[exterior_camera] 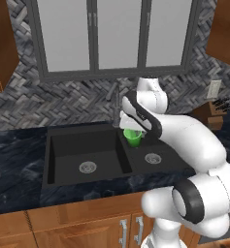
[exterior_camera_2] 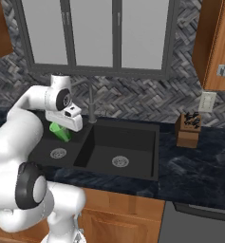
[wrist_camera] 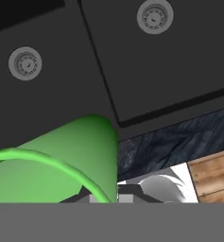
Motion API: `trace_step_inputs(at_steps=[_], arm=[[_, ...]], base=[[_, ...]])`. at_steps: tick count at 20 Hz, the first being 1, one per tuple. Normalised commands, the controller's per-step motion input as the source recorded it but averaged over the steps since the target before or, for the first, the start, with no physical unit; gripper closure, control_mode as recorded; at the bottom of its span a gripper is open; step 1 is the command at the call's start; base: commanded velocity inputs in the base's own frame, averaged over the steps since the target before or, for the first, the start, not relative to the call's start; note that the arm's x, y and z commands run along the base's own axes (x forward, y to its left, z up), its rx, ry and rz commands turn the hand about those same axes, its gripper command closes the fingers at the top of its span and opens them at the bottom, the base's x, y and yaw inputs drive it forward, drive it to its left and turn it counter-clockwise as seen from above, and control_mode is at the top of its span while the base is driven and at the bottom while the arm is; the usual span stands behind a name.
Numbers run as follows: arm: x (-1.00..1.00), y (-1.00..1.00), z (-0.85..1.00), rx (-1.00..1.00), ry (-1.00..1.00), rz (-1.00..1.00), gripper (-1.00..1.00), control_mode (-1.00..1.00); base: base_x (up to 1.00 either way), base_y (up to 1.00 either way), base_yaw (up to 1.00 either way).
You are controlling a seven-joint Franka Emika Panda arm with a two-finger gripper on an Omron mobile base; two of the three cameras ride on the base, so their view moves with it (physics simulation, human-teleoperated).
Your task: Move any existing items from the left basin to the right basin for drying. Then move the measuring cup from the counter to the left basin of the sink for washing.
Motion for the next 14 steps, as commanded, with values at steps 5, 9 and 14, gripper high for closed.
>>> trace_step_inputs(at_steps=[5,9,14], arm=[[0.0,-0.64,0.0,0.05,0.01,-0.05,1.0,-1.0],[0.01,-0.59,0.0,0.07,0.06,-0.04,1.0,-1.0],[0.11,-0.5,-0.09,0.05,0.1,-0.02,1.0,-1.0]], base=[[0.0,0.0,0.0],[0.0,0.0,0.0],[0.0,0.0,0.0]])
